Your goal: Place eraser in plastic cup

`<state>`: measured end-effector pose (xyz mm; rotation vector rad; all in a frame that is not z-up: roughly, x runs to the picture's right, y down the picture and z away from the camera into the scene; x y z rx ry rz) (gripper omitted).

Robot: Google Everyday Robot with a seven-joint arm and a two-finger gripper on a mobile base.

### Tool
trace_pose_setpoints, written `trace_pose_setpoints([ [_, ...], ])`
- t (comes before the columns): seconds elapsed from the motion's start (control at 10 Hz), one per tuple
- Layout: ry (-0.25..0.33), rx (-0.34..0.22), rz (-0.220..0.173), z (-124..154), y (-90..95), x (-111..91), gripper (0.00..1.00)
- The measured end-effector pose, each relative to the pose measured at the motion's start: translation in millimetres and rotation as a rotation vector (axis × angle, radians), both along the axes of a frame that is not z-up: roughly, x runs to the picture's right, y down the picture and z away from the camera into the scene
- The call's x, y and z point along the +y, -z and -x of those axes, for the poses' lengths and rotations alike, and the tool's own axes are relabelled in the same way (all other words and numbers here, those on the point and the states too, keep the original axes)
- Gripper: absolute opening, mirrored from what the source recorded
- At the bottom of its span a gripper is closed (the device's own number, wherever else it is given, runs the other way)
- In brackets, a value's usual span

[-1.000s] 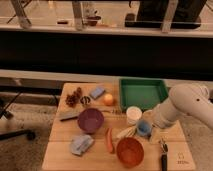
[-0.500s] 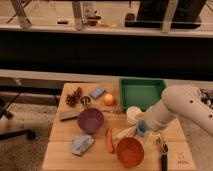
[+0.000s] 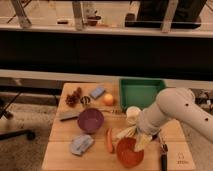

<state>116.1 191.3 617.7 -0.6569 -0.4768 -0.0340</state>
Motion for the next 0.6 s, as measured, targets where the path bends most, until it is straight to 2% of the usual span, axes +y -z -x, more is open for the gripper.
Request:
trace_pose_setpoints([
  [0.3, -0.006, -0.045, -0.027, 25, 3.9, -1, 0.8],
  [0.6, -0.015, -0.068, -0.044, 43, 5.2, -2, 0.8],
])
